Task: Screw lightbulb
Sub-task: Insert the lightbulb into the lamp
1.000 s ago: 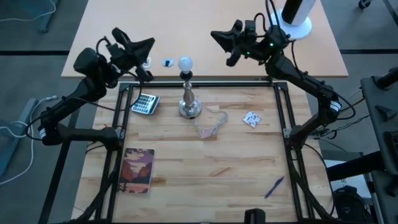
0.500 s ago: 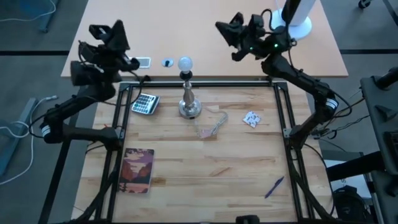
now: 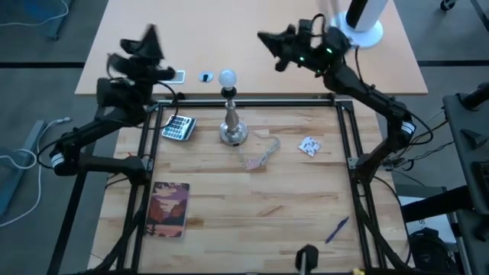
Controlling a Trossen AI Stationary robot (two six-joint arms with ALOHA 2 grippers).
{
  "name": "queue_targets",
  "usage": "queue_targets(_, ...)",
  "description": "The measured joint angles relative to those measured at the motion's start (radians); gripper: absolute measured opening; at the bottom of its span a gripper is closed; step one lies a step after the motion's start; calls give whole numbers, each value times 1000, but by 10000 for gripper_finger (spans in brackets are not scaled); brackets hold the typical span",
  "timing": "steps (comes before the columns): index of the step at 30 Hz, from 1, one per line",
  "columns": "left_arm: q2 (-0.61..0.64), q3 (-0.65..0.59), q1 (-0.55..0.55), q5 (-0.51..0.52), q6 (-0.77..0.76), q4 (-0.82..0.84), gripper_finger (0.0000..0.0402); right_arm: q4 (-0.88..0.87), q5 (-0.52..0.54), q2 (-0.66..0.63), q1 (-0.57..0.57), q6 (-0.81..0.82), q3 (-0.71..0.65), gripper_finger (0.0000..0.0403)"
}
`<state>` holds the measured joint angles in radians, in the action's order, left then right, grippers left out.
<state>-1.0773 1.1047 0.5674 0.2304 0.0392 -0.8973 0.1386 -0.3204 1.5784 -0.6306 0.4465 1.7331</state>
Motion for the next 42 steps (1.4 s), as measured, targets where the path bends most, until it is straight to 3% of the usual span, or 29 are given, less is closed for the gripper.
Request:
queue_targets(2,28,16,0,33,2,290,0,-287,7,11,-28,-46,58,0)
queue_targets(5,41,74,-1,1,4,749,0,-525,-33,37,-35,-109,123,0)
queue_targets(7,24,123,-1,-48,4,959,0,-590,-103,55,-34,-122,157,0)
queue_targets(10,-4,164,-2,-133,19,1110,0,-595,-213,83,-27,-127,183,0)
queue_targets(13,-27,180,-5,-199,90,1109,0,-561,-232,115,-7,-137,216,0)
queue_targets(17,-42,203,4,-162,170,1061,0,-489,-206,141,6,-164,255,0)
queue_targets(23,-55,199,145,-153,280,1035,0,-504,-206,136,4,-166,271,0)
queue_targets(27,-107,189,240,-340,169,989,0,-445,-206,139,53,-150,293,0)
queue_targets(31,-131,198,236,-494,69,867,0,-382,-125,141,62,-162,326,0)
queue_targets(33,-126,210,225,-510,52,844,0,-420,-74,137,42,-186,342,0)
queue_targets(42,-17,243,145,-513,9,894,0,-736,-80,80,-21,-338,355,0)
